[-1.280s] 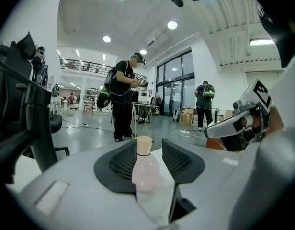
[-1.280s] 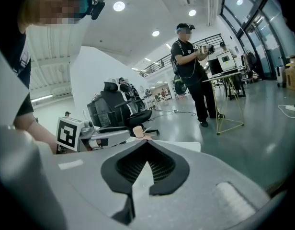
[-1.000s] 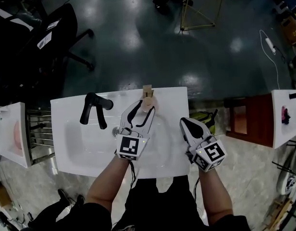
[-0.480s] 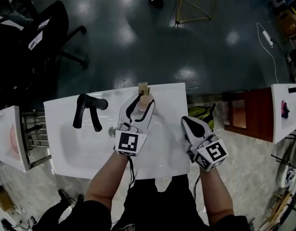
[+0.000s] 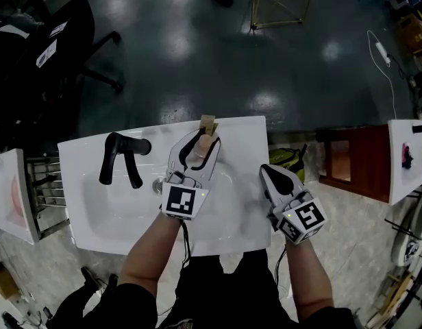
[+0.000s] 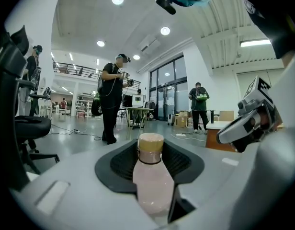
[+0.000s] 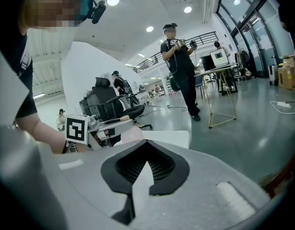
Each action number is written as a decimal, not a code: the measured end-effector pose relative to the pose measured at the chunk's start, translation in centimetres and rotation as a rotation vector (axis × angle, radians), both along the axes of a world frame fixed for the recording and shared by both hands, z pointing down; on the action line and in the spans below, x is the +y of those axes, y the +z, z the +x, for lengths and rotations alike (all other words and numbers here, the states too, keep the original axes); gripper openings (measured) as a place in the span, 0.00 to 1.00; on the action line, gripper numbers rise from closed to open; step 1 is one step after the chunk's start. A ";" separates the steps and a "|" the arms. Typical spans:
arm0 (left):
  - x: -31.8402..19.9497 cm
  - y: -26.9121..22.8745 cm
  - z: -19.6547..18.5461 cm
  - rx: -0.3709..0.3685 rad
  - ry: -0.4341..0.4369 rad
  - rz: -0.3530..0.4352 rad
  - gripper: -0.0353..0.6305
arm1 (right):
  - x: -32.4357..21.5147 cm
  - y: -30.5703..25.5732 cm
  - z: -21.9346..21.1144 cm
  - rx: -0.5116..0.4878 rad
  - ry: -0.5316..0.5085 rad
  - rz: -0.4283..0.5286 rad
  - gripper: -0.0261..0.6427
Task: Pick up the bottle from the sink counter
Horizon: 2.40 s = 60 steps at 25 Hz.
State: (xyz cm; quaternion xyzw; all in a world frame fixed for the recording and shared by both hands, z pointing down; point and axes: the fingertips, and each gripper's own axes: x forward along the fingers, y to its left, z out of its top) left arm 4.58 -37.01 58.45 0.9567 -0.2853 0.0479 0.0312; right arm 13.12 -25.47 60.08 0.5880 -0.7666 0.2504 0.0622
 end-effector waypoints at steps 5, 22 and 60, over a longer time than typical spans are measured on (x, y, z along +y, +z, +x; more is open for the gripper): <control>0.0 0.1 0.0 -0.003 0.006 0.025 0.28 | -0.3 0.5 0.2 0.000 -0.008 0.011 0.04; 0.0 0.1 0.0 -0.017 -0.024 0.046 0.27 | 0.5 0.6 0.7 -0.004 0.000 0.010 0.04; 8.9 -9.6 -8.4 -0.034 -0.237 -0.051 0.26 | 3.4 -10.1 -3.6 0.018 -0.219 0.147 0.04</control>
